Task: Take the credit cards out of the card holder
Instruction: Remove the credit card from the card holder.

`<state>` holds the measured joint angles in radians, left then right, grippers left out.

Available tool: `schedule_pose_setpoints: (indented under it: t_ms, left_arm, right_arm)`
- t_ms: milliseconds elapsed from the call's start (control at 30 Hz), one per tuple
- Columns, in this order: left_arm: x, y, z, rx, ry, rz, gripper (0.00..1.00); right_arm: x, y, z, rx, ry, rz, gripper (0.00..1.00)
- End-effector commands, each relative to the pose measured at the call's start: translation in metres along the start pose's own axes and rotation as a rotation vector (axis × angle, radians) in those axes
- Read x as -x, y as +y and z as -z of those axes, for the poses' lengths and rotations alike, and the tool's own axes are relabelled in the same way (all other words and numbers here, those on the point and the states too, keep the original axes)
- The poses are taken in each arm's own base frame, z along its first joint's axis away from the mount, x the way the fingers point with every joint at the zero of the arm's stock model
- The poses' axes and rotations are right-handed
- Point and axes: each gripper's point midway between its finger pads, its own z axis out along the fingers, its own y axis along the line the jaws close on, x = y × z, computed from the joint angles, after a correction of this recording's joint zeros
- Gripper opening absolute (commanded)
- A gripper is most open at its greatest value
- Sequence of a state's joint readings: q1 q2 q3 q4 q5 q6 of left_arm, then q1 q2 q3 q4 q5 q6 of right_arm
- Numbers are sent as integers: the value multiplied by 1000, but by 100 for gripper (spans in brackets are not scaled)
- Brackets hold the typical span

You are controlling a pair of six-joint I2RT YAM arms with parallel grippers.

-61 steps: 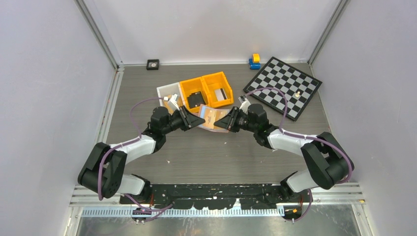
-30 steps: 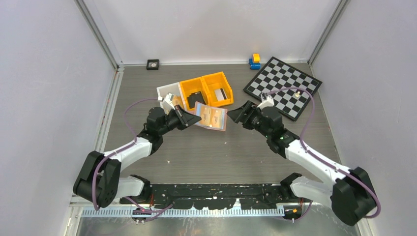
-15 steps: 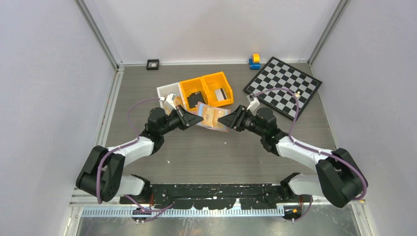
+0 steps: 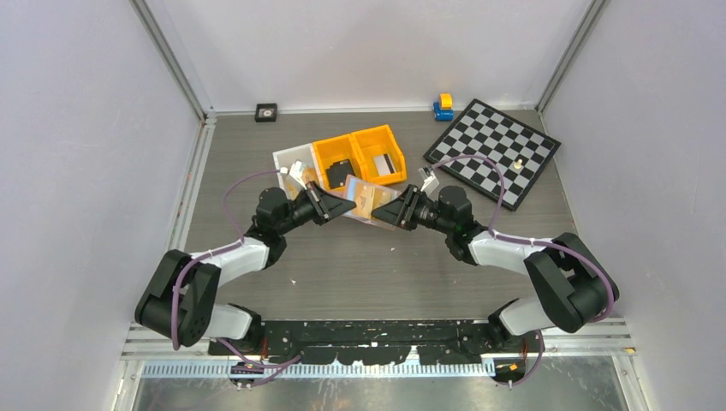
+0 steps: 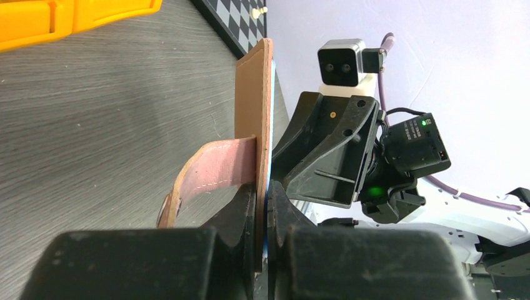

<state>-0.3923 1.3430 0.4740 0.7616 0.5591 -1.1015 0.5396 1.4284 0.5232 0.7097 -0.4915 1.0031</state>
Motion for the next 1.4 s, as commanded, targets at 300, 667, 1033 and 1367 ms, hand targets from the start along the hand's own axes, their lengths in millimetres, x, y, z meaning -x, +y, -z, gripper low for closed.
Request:
schedule_pose_setpoints:
  t_ms: [300, 667, 1033, 1367]
  left_arm:
    - [1, -28, -4, -161, 34, 30, 0]
    - [4, -42, -2, -231, 25, 32, 0]
    - [2, -43, -5, -248, 53, 44, 0]
    - [6, -36, -5, -252, 39, 66, 0]
  right_arm:
    - [15, 32, -6, 129, -19, 11, 37]
    - [18, 19, -8, 84, -29, -24, 49]
    - [20, 34, -3, 175, -40, -38, 48]
    - [26, 46, 5, 256, -69, -49, 26]
